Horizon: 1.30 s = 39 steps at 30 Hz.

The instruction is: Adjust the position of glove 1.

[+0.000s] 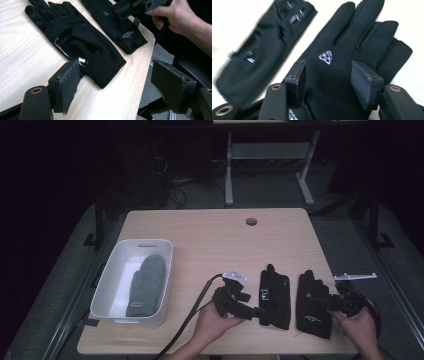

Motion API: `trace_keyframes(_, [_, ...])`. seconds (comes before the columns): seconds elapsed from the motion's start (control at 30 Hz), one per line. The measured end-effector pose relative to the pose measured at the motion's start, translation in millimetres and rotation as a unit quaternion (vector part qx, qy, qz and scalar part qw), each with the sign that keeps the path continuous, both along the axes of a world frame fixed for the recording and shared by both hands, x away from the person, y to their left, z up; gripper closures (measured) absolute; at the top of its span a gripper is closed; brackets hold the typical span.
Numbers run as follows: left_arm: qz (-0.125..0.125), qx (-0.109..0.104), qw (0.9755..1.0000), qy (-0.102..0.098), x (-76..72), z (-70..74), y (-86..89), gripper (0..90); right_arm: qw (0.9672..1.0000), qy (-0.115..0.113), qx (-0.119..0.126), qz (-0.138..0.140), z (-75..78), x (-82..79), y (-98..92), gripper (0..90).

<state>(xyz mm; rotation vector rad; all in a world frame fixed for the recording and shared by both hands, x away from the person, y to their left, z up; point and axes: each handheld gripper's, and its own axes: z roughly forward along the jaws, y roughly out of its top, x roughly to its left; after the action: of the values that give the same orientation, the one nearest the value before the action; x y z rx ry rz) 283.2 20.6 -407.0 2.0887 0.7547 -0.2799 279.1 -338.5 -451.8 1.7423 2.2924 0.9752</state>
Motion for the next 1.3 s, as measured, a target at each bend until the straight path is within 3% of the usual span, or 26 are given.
trace_keyframes(0.13, [-0.001, 0.003, 1.0000, 0.000, -1.0, -0.4, 0.4, 22.8, 0.9986, -0.013, -0.049, 0.014, -0.7, -2.7, 9.6, 48.0])
trace_keyframes(0.23, [0.000, 0.001, 1.0000, 0.001, -1.5, -1.0, 0.6, 22.8, 0.9945, -0.031, -0.095, 0.030, -1.5, -4.0, 18.5, 48.7])
trace_keyframes(0.3, [-0.001, 0.002, 1.0000, 0.002, -1.9, -2.0, 0.7, 22.7, 0.9899, -0.040, -0.131, 0.039, -1.9, -5.5, 26.0, 50.6])
trace_keyframes(0.37, [0.000, 0.000, 1.0000, 0.004, -2.2, -2.8, 1.4, 22.8, 0.9881, -0.042, -0.142, 0.040, -1.9, -6.3, 29.0, 52.2])
trace_keyframes(0.57, [0.006, -0.001, 1.0000, 0.001, -1.4, -1.9, 4.5, 22.9, 0.9877, -0.044, -0.145, 0.039, -0.9, -5.8, 29.9, 68.3])
trace_keyframes(0.67, [0.006, 0.000, 1.0000, 0.001, -1.2, -1.8, 5.4, 22.9, 0.9891, -0.039, -0.138, 0.035, -0.1, -4.3, 29.7, 75.3])
trace_keyframes(0.93, [0.012, -0.001, 0.9999, 0.003, 0.5, -2.1, 9.5, 22.9, 0.9944, -0.021, -0.102, 0.021, 5.0, -1.3, 21.9, 78.4])
trace_keyframes(1.1, [0.012, 0.000, 0.9999, 0.003, 0.9, -2.5, 10.6, 22.9, 0.9950, -0.034, -0.092, 0.017, 19.1, -3.7, 20.3, 78.4])
trace_keyframes(1.3, [0.012, 0.001, 0.9999, 0.001, -0.2, -1.6, 11.6, 22.9, 0.9972, -0.044, -0.056, 0.021, 39.8, -1.9, 33.2, 78.1])
